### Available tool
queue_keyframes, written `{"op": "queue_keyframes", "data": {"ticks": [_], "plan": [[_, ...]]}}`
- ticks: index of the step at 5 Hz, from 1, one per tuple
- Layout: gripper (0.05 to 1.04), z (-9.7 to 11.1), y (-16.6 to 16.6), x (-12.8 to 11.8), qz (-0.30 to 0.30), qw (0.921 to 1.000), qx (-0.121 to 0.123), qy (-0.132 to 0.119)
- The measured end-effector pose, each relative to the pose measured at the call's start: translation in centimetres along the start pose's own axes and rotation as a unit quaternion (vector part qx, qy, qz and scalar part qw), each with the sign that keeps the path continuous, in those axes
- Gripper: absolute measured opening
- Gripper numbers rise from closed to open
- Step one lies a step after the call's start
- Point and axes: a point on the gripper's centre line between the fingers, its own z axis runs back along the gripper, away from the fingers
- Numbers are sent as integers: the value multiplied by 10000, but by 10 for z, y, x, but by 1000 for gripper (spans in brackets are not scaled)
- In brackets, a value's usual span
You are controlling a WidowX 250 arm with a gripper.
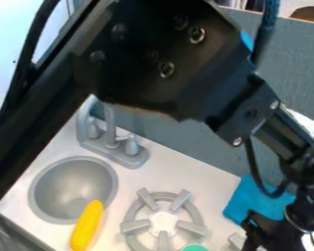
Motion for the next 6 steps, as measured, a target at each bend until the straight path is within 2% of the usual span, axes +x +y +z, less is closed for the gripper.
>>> {"op": "queue_keyframes", "data": {"ticks": [1, 2, 3, 4, 5, 6], "plan": [[659, -4, 1, 10, 1, 10000, -80, -7], [659, -3, -5, 20, -26, 9994, -246, -229], [707, -14, -13, 26, -50, 9994, -330, -122], [978, -17, -16, 25, 90, 9990, -431, -62], [1007, -21, -9, 17, 333, 9979, -529, -151], [1002, -3, 0, 6, 570, 9950, -649, -504]]}}
